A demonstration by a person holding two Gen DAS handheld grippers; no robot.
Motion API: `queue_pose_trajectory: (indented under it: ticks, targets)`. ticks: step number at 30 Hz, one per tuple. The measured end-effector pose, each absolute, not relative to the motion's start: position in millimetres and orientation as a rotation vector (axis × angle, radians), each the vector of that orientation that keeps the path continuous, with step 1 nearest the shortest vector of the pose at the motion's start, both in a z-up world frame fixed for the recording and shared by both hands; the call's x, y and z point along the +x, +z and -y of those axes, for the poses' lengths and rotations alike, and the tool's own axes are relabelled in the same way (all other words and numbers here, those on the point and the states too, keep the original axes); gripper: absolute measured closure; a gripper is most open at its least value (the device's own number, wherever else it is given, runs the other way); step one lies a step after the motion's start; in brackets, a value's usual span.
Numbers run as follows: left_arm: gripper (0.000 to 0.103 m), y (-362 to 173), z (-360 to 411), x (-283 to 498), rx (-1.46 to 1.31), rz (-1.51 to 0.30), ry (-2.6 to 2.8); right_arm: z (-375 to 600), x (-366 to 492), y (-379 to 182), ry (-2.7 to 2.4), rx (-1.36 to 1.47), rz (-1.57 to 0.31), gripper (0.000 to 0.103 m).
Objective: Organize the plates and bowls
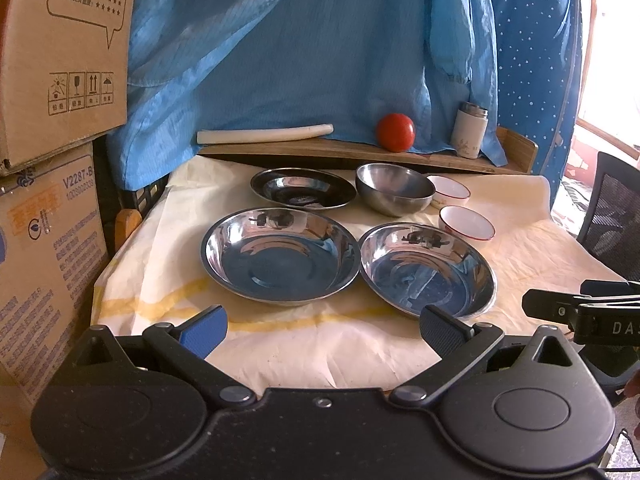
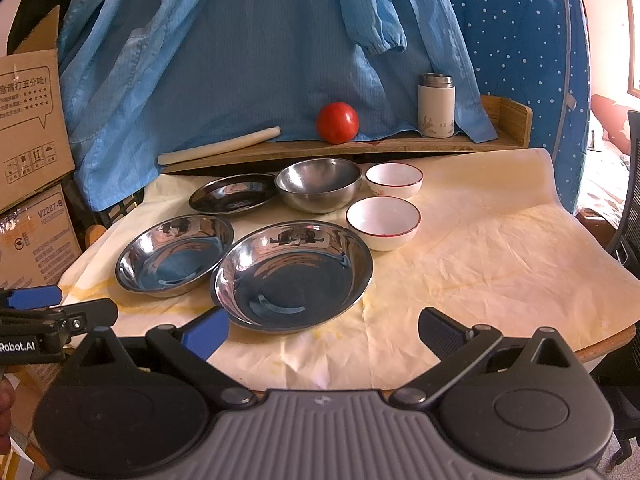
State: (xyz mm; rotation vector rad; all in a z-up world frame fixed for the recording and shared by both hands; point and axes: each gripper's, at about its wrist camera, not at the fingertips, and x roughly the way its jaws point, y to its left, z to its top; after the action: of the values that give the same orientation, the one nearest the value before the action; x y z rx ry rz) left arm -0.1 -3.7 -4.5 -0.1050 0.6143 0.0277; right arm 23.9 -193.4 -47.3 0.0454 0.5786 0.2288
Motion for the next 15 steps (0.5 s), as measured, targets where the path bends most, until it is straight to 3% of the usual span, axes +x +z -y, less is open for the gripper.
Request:
queue_pose_trajectory:
  ticks: [15]
  targets:
    - [0.001, -6, -33, 36, -0.250, -0.677, 0.180, 185, 40, -43, 0.257, 0.020, -0.586, 0.000]
